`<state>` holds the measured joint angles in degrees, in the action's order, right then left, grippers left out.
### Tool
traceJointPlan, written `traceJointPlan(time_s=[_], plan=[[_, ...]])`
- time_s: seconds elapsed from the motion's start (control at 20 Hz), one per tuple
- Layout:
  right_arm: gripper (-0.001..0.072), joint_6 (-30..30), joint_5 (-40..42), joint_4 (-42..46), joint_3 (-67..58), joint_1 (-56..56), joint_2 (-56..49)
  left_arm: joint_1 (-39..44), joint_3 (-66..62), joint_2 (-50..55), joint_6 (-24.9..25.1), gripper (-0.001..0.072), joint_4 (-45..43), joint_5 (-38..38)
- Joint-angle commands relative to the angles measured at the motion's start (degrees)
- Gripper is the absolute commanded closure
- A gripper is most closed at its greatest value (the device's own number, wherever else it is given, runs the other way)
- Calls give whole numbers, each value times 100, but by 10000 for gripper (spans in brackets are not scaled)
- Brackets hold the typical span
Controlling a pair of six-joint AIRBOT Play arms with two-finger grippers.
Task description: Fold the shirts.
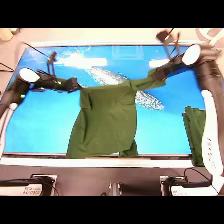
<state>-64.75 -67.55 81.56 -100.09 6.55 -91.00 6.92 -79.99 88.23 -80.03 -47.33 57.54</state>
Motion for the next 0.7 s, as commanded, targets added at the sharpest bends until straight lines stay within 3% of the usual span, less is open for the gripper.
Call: traceJointPlan(time_s=[0.0, 0.05, 0.1, 0.15, 0.2, 0.3, 0.35, 0.4, 0.5, 0.65], plan=[[688, -192, -103, -903, 11, 4, -848, -26, 94, 859, -15, 681, 715, 59], [687, -192, -92, -1084, 9, 2, -894, -28, 94, 922, -17, 682, 791, 66], [609, -192, 15, -1137, 7, 2, -885, -37, 92, 929, -15, 661, 796, 101], [388, -177, -79, -1143, -42, -7, -839, -98, 52, 909, -15, 437, 793, 254], [201, 87, -345, -1147, -142, -87, -748, -232, -74, 909, -17, 31, 778, 647], [187, 623, -994, -1134, -254, -402, -474, -710, -485, 903, -131, -13, 376, 1930], [174, 686, -1486, -1139, -249, -678, -332, -944, -621, 866, -380, 21, -59, 2522], [181, 470, -1954, -1196, -212, -966, -245, -1145, -592, 721, -627, 100, -686, 2990], [182, 564, -2686, -1604, 199, -1294, -42, -1325, -146, 208, -955, 99, -1690, 3254], [181, 1056, -2874, -1668, 1814, -1147, 562, -1349, 1532, -802, -562, 97, -1895, 2942]])
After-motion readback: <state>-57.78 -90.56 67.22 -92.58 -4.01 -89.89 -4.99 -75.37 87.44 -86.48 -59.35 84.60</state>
